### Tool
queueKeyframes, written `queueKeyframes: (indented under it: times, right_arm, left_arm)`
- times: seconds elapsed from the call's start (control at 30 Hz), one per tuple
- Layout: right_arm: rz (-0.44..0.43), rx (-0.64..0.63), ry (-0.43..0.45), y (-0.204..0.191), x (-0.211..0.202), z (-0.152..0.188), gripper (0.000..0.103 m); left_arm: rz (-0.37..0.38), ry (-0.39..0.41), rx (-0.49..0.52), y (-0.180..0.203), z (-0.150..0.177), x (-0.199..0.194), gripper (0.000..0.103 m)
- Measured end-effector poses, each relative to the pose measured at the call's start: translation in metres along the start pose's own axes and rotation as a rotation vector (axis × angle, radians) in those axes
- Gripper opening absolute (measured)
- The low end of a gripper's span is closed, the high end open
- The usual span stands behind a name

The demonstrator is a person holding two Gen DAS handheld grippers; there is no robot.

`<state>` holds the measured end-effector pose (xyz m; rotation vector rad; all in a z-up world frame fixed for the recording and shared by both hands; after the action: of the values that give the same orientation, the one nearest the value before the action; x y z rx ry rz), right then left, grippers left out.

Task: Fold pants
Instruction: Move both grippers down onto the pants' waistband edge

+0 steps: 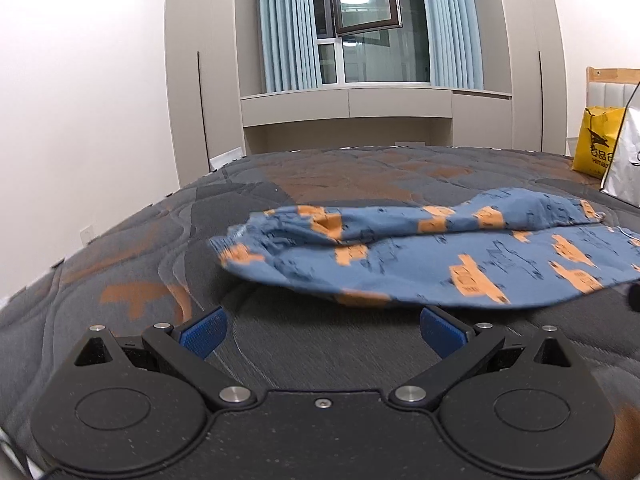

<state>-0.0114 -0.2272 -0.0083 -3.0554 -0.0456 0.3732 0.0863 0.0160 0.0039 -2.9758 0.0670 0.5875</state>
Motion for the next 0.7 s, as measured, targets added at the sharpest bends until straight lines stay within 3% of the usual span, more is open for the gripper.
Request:
queueKeyframes:
  times: [0.2,0.33,0.4,0.57,0.7]
  right_arm:
    - [-0.12,-0.006,0.079,0.031,0.015,-0.037,0.103]
    - [-0.191,-0.114,0.058,0.043,0.045,-0.071,0.103]
    - [-0.217,-0.183,0.03,0.047,0.066,-0.09,0.103]
    - [-0.3,-0.258,-0.081,0.065,0.137,-0.134,0.103]
    - [-0.329,-0.274,-0.164,0.081,0.201,-0.157,0.103]
  left_arm:
    - [-0.06,0.047,0.009,-0.043,-0.056,0.039,0.103]
    - [-0.134,0.124,0.095,-0.066,-0.097,0.077,0.103]
    - [-0.133,0.131,0.131,-0.074,-0.118,0.104,0.103]
    - [-0.008,0.088,0.173,-0.083,-0.153,0.174,0.103]
    - [0.149,-0.008,0.174,-0.074,-0.164,0.237,0.103]
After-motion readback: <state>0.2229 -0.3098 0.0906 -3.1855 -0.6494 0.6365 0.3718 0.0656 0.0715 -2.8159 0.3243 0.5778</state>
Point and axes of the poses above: each gripper's, at about its wrist camera, not at the fingertips, and x roughly the way its jaws point, y to its right, z to its underside, the point moved 2 cm from there along x, roughly the way its jaws point, and after that the axes turned 1 degree about y, right-handed, at the moved point
